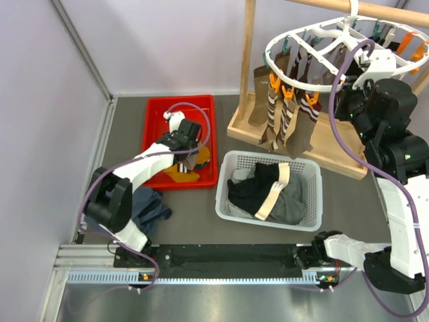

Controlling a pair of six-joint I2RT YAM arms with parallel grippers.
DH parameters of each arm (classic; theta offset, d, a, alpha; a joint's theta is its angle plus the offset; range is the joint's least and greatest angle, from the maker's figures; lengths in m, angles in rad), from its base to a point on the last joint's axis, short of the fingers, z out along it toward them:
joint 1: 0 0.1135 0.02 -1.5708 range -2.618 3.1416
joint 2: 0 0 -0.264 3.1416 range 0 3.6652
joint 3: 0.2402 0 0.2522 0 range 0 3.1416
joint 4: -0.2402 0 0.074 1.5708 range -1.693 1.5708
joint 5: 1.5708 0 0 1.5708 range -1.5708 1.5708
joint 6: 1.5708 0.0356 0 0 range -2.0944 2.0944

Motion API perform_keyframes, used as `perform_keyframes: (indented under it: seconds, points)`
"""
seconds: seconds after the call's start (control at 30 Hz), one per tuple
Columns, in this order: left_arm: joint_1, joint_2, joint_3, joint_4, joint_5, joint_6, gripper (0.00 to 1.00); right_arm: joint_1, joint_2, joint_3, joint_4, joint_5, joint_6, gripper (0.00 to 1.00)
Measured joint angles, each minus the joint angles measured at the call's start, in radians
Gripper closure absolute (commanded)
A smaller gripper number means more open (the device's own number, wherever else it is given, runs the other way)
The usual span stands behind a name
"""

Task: Remove the socks clipped to the hanger

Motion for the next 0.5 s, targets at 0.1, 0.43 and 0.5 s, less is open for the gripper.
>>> perform_keyframes:
  seconds: [0.1,0.43,0.5]
  points:
    - [0.001,-0.052,0.014,-0.044,0.007,-0.006,0.22,0.0,-0.008,0.0,0.0,-0.002,0.0,0.82]
    - [-0.043,-0.403,0.047,0.119,0.265,0.118,0.14,0.0,-0.012,0.0,0.001,-0.044,0.015,0.81]
    - [-0.099,-0.425,0.048,0.165,0.289,0.155,0.14,0.0,-0.012,0.0,0.001,-0.055,0.022,0.81]
